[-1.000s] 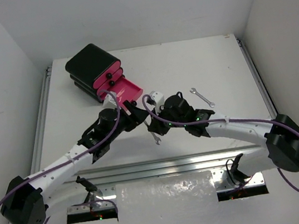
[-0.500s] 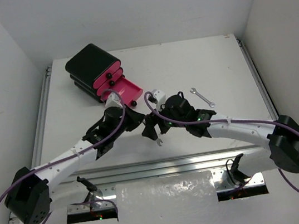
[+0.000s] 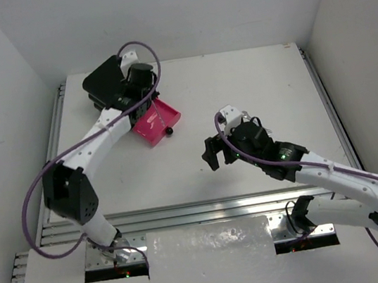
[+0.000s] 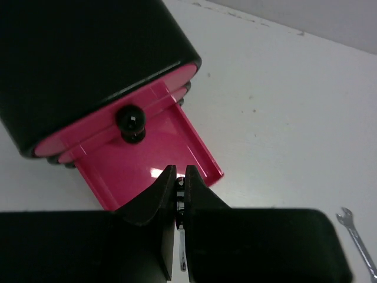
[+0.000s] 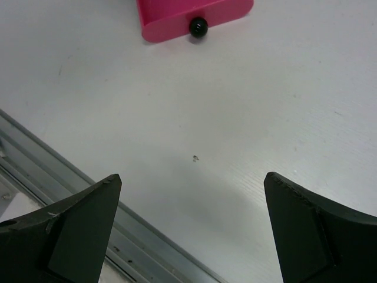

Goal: Sort the tools into containers

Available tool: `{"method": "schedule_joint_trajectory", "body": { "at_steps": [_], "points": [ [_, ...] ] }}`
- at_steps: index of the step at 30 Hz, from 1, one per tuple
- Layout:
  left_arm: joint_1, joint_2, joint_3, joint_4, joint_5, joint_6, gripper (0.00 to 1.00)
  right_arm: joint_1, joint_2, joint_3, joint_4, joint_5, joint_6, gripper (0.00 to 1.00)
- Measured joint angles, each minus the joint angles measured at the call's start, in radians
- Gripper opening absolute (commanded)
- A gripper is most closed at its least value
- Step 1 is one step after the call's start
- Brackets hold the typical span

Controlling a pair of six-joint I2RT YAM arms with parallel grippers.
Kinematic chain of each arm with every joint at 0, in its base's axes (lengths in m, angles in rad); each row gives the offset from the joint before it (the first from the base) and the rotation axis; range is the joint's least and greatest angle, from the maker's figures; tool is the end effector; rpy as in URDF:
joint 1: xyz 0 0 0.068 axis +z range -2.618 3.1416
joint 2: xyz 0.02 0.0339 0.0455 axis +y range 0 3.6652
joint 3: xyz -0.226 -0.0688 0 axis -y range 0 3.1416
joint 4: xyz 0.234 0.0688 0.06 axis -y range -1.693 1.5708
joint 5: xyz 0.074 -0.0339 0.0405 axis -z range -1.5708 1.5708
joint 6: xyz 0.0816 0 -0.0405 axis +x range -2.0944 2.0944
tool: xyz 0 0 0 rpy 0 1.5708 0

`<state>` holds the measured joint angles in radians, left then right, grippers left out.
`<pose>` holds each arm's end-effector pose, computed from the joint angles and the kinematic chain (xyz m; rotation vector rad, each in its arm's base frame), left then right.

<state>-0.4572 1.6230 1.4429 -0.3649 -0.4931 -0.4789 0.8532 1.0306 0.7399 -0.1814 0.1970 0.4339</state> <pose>0.3737 -0.1408 0.2807 -0.3090 2.0221 -0.0597 0.1977 0.2022 0.2277 -0.3103 2.0642 0.6007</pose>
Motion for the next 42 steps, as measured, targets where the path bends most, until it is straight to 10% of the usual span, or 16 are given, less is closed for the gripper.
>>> {"method": "schedule_joint_trajectory", "body": {
  "at_steps": [13,30,42],
  "points": [
    [0.000,0.480,0.442,-0.093,-0.200,0.383,0.00,0.000,-0.167,-0.088,-0.104,-0.002,-0.034,0.99],
    [0.000,0.557,0.424,-0.178,-0.220,0.357,0.00,0.000,-0.202,-0.098,-0.145,-0.005,-0.049,0.99],
    [0.000,0.557,0.401,-0.262,-0.212,0.257,0.36,0.000,-0.190,-0.098,-0.160,-0.023,-0.049,0.99]
  ]
}}
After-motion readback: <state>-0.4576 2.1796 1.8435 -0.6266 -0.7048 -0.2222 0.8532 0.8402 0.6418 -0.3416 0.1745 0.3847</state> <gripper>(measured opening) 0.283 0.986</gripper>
